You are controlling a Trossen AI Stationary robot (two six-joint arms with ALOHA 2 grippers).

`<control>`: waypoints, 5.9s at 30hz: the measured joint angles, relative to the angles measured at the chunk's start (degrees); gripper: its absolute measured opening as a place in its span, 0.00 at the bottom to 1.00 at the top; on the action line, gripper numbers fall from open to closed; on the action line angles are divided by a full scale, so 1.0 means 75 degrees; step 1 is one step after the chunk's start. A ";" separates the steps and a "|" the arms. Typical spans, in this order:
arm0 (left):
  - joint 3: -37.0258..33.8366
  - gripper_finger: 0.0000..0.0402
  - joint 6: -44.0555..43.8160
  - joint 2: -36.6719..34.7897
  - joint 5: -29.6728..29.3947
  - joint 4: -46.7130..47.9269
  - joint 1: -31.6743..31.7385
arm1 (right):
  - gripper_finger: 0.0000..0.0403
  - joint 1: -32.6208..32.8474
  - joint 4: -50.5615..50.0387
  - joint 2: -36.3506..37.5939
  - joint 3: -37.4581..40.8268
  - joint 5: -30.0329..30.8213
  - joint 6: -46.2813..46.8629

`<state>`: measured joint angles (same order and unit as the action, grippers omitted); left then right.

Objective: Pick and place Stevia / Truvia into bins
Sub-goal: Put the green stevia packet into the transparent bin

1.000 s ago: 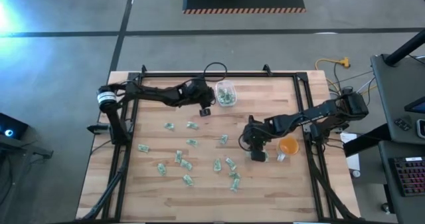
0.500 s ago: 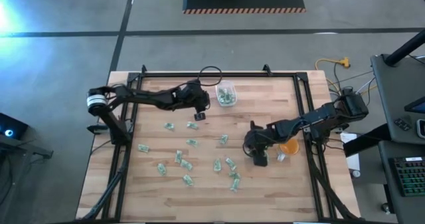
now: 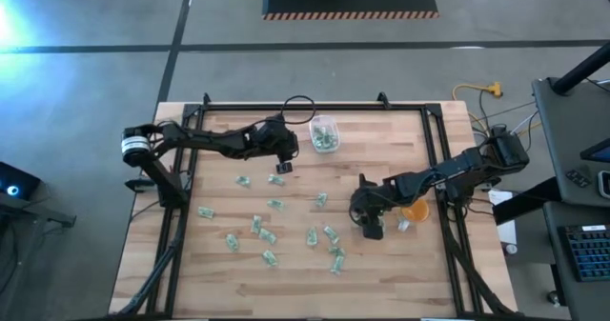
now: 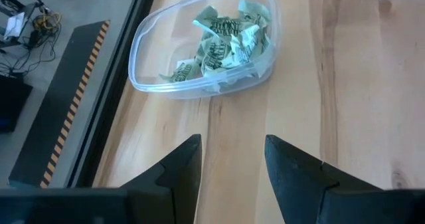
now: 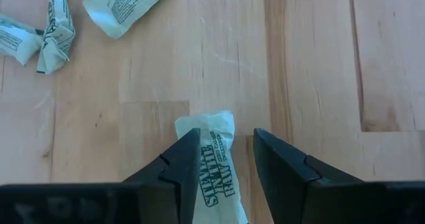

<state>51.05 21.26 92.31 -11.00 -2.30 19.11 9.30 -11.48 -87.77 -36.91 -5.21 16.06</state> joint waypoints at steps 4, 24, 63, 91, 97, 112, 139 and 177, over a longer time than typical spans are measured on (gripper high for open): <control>-0.0025 0.37 0.0003 0.0000 0.0001 -0.0009 0.0000 | 0.35 0.0072 0.0034 -0.0010 0.0000 -0.0091 0.0016; -0.0082 0.37 0.0008 -0.0085 0.0003 -0.0027 0.0000 | 0.20 0.0378 0.0274 -0.0315 0.0035 0.0501 -0.0103; -0.0082 0.37 0.0046 -0.0085 0.0003 -0.0030 0.0000 | 0.03 -0.1533 0.2219 -0.0315 -0.1137 0.5392 -0.5218; -0.0072 0.37 0.0217 -0.0085 0.0006 -0.0239 -0.0003 | 0.03 -0.4439 0.4924 -0.0747 -0.1139 0.1244 -0.4903; -0.0058 0.37 0.0220 -0.0085 0.0006 -0.0270 -0.0003 | 0.03 -0.4750 0.5023 -0.1407 -0.1386 0.1269 -0.4403; -0.0067 0.37 0.0223 -0.0085 0.0003 -0.0234 -0.0003 | 0.03 -0.4914 0.4181 -0.1523 -0.1728 0.0830 -0.3336; -0.0427 0.37 -0.0199 -0.0370 0.1397 0.2594 -0.0003 | 0.35 -0.4456 0.1151 0.0049 -0.1670 0.0432 -0.3506; -0.0807 0.10 -0.0132 -0.0047 0.2849 0.2843 0.0003 | 0.28 -0.3620 -0.0122 0.0743 -0.1649 -0.0374 -0.3335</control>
<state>44.99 20.28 91.96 10.36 19.02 19.14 -17.85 -12.39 -82.19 -49.28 -8.01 -8.95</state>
